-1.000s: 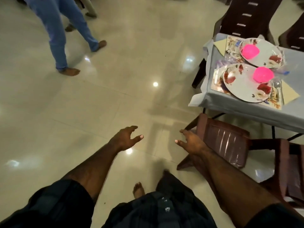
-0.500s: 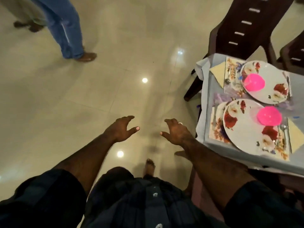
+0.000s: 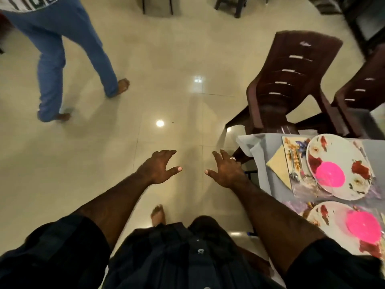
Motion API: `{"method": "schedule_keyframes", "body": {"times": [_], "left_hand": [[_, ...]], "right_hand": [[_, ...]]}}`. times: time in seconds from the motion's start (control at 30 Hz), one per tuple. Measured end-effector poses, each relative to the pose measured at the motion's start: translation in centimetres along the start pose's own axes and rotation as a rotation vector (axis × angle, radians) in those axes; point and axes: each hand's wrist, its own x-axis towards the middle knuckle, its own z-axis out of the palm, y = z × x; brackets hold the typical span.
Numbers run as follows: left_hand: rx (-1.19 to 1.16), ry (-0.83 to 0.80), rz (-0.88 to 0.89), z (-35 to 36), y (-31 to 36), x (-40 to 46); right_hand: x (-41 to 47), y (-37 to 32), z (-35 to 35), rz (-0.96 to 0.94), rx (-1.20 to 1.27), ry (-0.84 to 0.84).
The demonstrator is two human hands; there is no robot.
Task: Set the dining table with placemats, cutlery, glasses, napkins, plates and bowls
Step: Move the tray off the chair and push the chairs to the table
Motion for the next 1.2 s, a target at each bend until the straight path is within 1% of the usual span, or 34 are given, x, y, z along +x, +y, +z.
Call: {"method": "schedule_keyframes", "body": {"times": [0.07,0.17,0.3,0.4,0.53,0.73,0.83,0.97,1.07,1.2], "left_hand": [[0.027,-0.018,0.031,-3.8,0.2,4.5],[0.048,-0.014,0.082,-9.3,1.3,13.7],[0.093,-0.043,0.138,-13.9,2.7,25.2],[0.106,-0.060,0.116,-17.1,3.5,33.2],[0.124,-0.074,0.107,-22.4,5.5,42.9],[0.128,-0.060,0.140,-30.2,7.3,57.7],[0.148,-0.067,0.190,-34.1,8.1,68.0],[0.239,-0.106,0.294,-38.5,10.3,80.0],[0.291,-0.143,0.368,-41.3,13.4,87.3],[0.339,-0.212,0.460,-43.5,19.8,96.4]], "right_hand": [[3.0,-0.3,-2.6,0.040,0.054,0.022],[9.5,0.9,-6.5,0.088,0.112,0.038],[18.9,3.4,-11.3,0.150,0.156,0.045],[26.7,5.2,-15.1,0.145,0.153,0.040],[36.0,7.1,-22.1,0.129,0.121,-0.001],[48.6,10.0,-32.5,0.136,0.132,0.101],[56.6,12.4,-36.9,0.209,0.173,0.130],[63.8,15.1,-41.8,0.344,0.248,0.152],[67.4,17.2,-45.7,0.427,0.314,0.138],[71.4,22.0,-50.2,0.536,0.395,0.177]]}}
